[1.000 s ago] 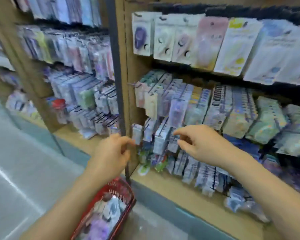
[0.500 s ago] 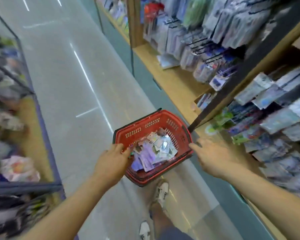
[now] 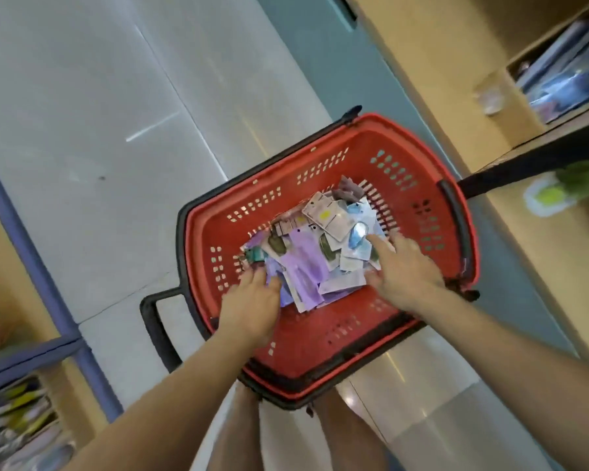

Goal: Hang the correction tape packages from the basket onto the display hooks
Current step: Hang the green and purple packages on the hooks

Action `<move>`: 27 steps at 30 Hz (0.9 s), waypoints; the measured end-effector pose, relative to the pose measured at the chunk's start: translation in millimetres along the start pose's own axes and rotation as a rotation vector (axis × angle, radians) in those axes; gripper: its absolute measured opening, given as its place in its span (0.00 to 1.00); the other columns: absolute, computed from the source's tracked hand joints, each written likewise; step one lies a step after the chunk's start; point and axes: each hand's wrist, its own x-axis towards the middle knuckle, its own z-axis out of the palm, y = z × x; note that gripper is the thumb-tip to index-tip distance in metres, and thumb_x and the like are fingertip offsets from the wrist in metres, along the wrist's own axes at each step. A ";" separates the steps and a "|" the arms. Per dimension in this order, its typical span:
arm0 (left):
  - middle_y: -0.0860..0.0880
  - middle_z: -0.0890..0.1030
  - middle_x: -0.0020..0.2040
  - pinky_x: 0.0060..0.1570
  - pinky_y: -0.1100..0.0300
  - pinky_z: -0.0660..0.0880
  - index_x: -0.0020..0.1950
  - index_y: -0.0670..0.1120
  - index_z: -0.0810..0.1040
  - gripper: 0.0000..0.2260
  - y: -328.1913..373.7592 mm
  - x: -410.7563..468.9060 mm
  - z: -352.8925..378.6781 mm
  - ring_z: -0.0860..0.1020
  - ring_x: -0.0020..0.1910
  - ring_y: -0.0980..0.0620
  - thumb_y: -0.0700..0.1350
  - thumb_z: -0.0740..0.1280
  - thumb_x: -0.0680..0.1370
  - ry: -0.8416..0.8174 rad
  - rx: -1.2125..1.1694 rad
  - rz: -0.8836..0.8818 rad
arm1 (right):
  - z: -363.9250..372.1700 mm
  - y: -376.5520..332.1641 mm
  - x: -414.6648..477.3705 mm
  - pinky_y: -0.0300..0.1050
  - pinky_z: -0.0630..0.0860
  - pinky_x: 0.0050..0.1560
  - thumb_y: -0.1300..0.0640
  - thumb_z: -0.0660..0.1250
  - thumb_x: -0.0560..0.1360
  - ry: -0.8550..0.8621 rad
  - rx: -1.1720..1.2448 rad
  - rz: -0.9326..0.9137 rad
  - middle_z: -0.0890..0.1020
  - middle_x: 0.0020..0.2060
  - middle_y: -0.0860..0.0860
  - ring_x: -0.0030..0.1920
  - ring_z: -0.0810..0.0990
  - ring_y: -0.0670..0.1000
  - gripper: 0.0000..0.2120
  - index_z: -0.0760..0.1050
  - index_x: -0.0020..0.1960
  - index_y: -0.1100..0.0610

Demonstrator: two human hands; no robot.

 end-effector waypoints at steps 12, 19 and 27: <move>0.34 0.54 0.78 0.58 0.49 0.73 0.79 0.59 0.49 0.33 -10.7 199.5 147.0 0.75 0.64 0.35 0.57 0.64 0.80 -0.283 -0.603 -0.319 | 145.1 25.9 201.9 0.61 0.68 0.68 0.35 0.68 0.72 -0.081 0.279 0.327 0.54 0.78 0.61 0.73 0.62 0.69 0.41 0.46 0.77 0.33; 0.42 0.71 0.72 0.61 0.50 0.71 0.79 0.47 0.53 0.47 -0.1 209.3 155.8 0.73 0.67 0.39 0.53 0.78 0.70 0.078 -1.138 -0.725 | 146.4 13.4 201.7 0.53 0.67 0.51 0.38 0.79 0.63 0.044 0.364 0.397 0.79 0.55 0.57 0.57 0.78 0.62 0.60 0.35 0.76 0.33; 0.46 0.79 0.60 0.57 0.53 0.75 0.66 0.43 0.69 0.34 13.0 222.6 163.7 0.79 0.58 0.44 0.50 0.81 0.66 -0.008 -1.336 -0.737 | 129.5 -5.6 181.5 0.56 0.70 0.57 0.50 0.75 0.70 0.078 0.346 0.359 0.81 0.53 0.56 0.55 0.79 0.61 0.53 0.38 0.77 0.34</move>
